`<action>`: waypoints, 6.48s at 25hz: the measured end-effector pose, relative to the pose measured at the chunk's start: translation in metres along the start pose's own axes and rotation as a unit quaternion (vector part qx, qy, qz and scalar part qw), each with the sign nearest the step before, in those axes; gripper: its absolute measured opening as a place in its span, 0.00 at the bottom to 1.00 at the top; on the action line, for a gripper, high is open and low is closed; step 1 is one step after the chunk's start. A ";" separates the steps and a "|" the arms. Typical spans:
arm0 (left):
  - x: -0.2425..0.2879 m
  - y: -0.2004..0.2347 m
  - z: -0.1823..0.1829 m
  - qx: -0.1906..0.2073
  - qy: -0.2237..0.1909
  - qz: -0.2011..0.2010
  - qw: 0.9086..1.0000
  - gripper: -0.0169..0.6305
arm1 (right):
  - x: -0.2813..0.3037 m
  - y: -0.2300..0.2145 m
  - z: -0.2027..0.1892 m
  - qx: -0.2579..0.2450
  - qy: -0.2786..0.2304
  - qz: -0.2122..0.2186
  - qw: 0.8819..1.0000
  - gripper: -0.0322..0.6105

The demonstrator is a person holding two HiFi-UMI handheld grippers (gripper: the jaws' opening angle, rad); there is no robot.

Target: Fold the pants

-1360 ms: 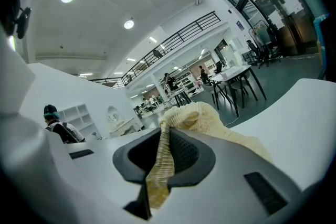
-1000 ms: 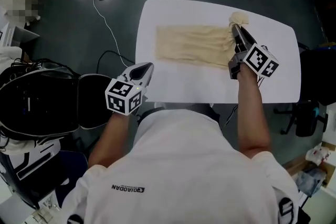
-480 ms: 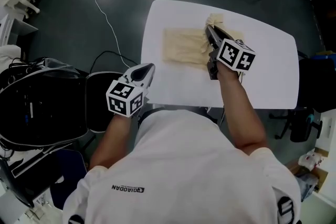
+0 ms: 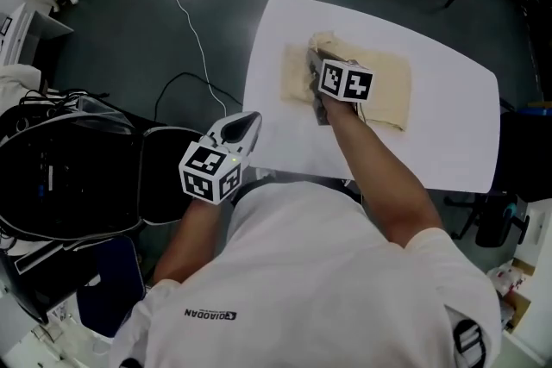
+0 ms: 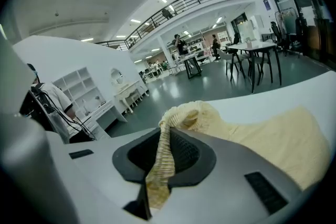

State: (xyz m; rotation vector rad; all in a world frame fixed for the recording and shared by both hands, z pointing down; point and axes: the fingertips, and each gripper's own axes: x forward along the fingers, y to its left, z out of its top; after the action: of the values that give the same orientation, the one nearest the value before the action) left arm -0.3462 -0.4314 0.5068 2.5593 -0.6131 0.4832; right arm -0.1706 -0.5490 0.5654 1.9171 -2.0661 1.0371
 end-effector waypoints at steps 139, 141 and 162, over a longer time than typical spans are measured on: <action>0.031 -0.023 0.019 -0.018 0.000 0.018 1.000 0.06 | -0.141 -0.079 0.054 -0.027 -0.046 0.001 0.999 0.12; 0.023 -0.017 0.020 -0.023 -0.006 0.021 1.000 0.06 | -0.129 -0.061 0.054 -0.032 -0.040 0.009 0.999 0.12; -0.087 0.065 -0.029 -0.079 -0.017 0.090 0.993 0.06 | 0.023 0.082 -0.007 -0.035 0.022 0.089 0.995 0.23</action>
State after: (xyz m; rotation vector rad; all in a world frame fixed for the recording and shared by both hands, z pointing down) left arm -0.4576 -0.4395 0.5163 2.3790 -0.8630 0.4339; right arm -0.2529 -0.5680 0.5517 1.6887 -2.2492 1.0168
